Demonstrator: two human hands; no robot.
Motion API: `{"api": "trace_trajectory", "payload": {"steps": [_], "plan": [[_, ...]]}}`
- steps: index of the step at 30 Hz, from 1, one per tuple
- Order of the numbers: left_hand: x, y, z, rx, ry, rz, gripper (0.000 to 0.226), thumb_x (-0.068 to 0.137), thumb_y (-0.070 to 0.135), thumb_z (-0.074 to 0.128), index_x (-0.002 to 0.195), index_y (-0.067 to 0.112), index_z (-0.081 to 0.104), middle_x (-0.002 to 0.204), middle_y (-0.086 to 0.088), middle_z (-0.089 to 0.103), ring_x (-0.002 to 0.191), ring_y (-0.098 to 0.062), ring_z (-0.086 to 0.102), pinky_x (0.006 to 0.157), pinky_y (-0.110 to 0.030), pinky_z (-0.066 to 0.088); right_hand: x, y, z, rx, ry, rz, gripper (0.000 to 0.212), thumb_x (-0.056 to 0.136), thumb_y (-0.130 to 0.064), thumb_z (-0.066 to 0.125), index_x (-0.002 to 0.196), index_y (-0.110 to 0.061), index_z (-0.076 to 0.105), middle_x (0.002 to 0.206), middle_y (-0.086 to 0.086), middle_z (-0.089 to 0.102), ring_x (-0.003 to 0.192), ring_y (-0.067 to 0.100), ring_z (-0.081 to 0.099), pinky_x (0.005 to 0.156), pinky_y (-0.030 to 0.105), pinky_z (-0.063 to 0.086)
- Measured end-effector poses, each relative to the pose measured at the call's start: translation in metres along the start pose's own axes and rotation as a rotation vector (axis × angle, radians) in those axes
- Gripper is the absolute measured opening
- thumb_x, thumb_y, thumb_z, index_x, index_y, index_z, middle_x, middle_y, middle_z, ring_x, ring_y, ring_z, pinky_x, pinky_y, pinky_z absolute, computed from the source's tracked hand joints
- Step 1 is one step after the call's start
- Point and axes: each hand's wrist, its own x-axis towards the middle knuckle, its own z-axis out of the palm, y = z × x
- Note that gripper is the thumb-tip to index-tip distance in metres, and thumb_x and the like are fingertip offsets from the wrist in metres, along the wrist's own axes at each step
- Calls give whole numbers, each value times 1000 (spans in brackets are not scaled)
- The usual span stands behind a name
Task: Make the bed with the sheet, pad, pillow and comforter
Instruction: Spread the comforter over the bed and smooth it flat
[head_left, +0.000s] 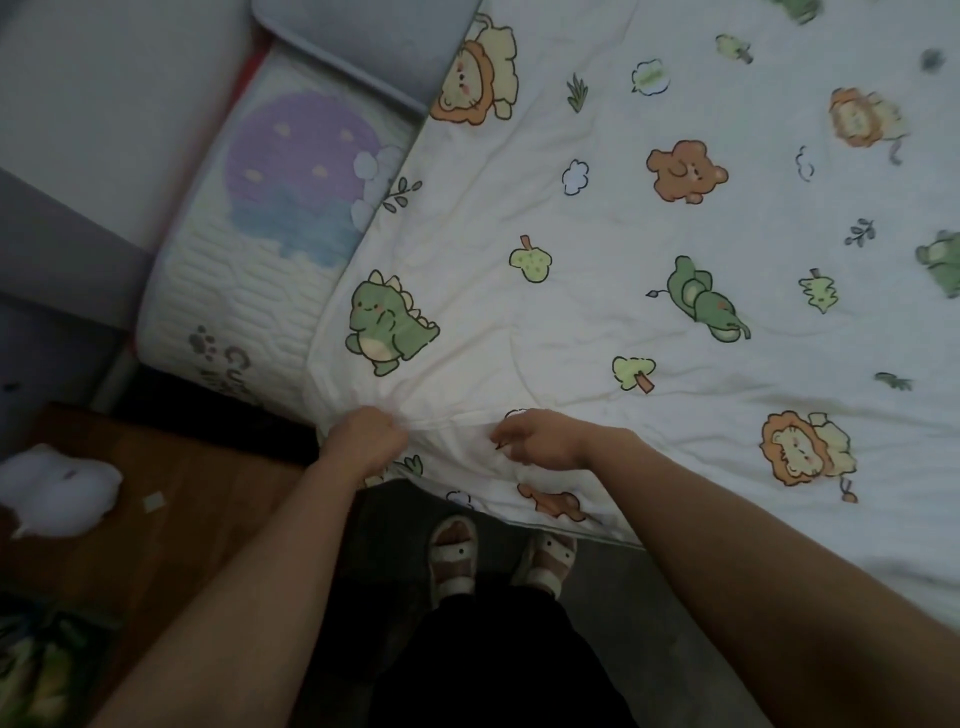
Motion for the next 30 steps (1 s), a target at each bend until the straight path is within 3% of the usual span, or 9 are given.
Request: {"api": "trace_trajectory", "payload": {"steps": [4, 7, 9, 11, 13, 17, 20, 26, 30], "plan": [[17, -17, 31, 267, -186, -32, 37, 91, 22, 47, 123, 6, 56, 130, -17, 54, 116, -31, 53, 94, -32, 43, 5, 13, 4, 22, 11, 4, 37, 93, -13, 52, 130, -14, 56, 136, 5, 51, 123, 21, 47, 98, 24, 34], [32, -33, 44, 448, -264, -126, 63, 86, 29, 46, 145, 13, 31, 152, -16, 29, 138, -35, 29, 112, -42, 27, 11, 18, 10, 25, 2, 5, 36, 93, -13, 52, 128, -17, 58, 136, 2, 52, 125, 20, 46, 101, 25, 34], [42, -38, 44, 553, -252, -158, 74, 87, 36, 46, 151, 21, 13, 158, -15, 10, 144, -39, 8, 116, -47, 14, 15, 19, 11, 10, -12, 5, 36, 93, -14, 52, 128, -18, 58, 136, 2, 51, 125, 19, 46, 104, 27, 34], [42, -33, 39, 558, -245, -111, 60, 90, 28, 47, 145, 15, 30, 150, -16, 30, 137, -35, 29, 114, -44, 26, 18, 21, 10, 21, -20, 10, 35, 93, -14, 53, 127, -19, 58, 135, 2, 52, 124, 20, 47, 103, 28, 35], [35, -25, 36, 506, -264, -42, 39, 91, 19, 47, 129, 10, 52, 134, -15, 50, 118, -29, 50, 105, -40, 40, 16, 21, 9, 29, -22, 13, 34, 93, -13, 53, 126, -19, 59, 134, 2, 52, 123, 20, 47, 102, 27, 36], [19, -2, 28, 475, -302, 68, 34, 93, 20, 47, 123, 6, 55, 133, -15, 52, 116, -28, 51, 103, -37, 40, 2, 19, 3, 38, -19, 21, 39, 93, -12, 53, 131, -18, 56, 137, 4, 52, 126, 21, 46, 108, 32, 35], [-5, 35, 15, 490, -292, 167, 26, 93, 16, 44, 108, 2, 60, 118, -17, 59, 95, -26, 56, 82, -31, 44, -18, 16, -8, 70, 29, 37, 40, 92, -11, 53, 131, -18, 55, 138, 7, 51, 127, 23, 46, 107, 33, 36], [-31, 96, 10, 490, -70, 387, 19, 90, 20, 45, 74, 13, 53, 100, -12, 63, 90, -29, 59, 72, -31, 44, -69, 34, -29, 97, 179, 54, 35, 95, -12, 47, 128, -14, 56, 131, 10, 54, 117, 24, 51, 94, 29, 39], [-47, 139, 25, 452, 45, 547, 23, 91, 20, 42, 89, 15, 64, 98, -6, 65, 86, -26, 58, 66, -29, 42, -116, 72, -35, 184, 411, 142, 26, 92, -8, 46, 110, -9, 65, 116, 12, 62, 105, 26, 57, 80, 26, 42]]}}
